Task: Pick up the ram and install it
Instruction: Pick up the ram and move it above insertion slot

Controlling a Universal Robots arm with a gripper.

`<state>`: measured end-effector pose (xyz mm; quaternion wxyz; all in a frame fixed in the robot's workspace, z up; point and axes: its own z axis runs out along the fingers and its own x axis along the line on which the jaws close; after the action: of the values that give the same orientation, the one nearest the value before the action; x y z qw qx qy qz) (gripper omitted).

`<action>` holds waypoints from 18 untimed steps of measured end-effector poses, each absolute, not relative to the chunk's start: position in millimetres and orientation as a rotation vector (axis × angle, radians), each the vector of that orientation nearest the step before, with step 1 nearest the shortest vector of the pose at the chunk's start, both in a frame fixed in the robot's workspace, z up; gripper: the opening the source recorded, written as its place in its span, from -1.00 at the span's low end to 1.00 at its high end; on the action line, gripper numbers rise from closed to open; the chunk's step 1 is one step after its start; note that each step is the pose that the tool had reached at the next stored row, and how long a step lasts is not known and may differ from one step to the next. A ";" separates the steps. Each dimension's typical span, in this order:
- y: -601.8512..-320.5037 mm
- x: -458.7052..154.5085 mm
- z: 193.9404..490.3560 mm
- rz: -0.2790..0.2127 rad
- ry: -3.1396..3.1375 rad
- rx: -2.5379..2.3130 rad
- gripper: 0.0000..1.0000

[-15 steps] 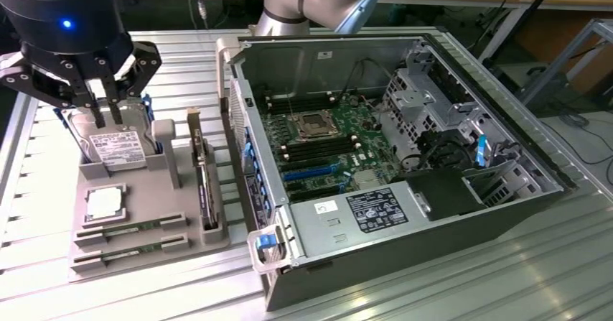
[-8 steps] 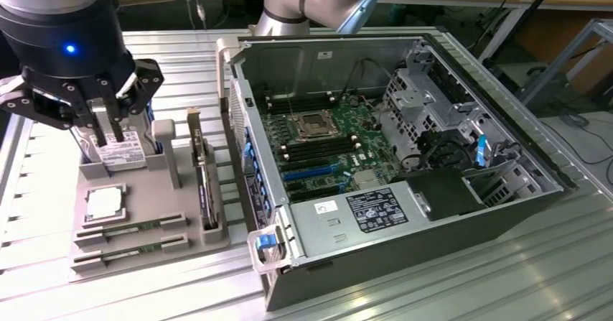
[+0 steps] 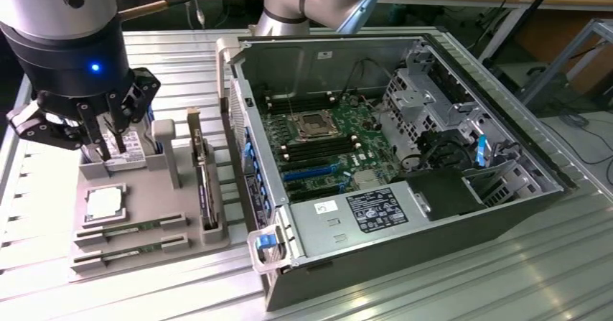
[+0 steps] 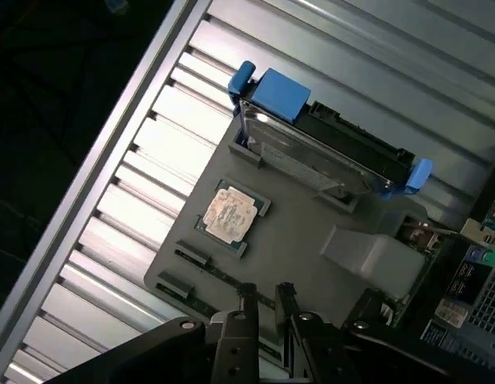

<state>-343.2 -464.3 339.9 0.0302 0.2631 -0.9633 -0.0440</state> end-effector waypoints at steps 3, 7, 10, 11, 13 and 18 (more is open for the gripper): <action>-464.3 -343.2 336.5 -0.133 -2.944 0.892 -0.52; -464.3 -343.2 328.8 -0.126 -2.875 1.078 -0.52; -464.2 -343.2 321.8 -0.118 -2.804 1.240 -0.52; -464.3 -343.2 320.6 -0.117 -2.791 1.267 -0.52; -464.3 -343.2 318.4 -0.115 -2.767 1.315 -0.52; -464.3 -343.3 312.5 -0.108 -2.694 1.452 -0.52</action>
<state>-343.3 -464.3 312.5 0.0396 0.4738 -0.8790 -0.0352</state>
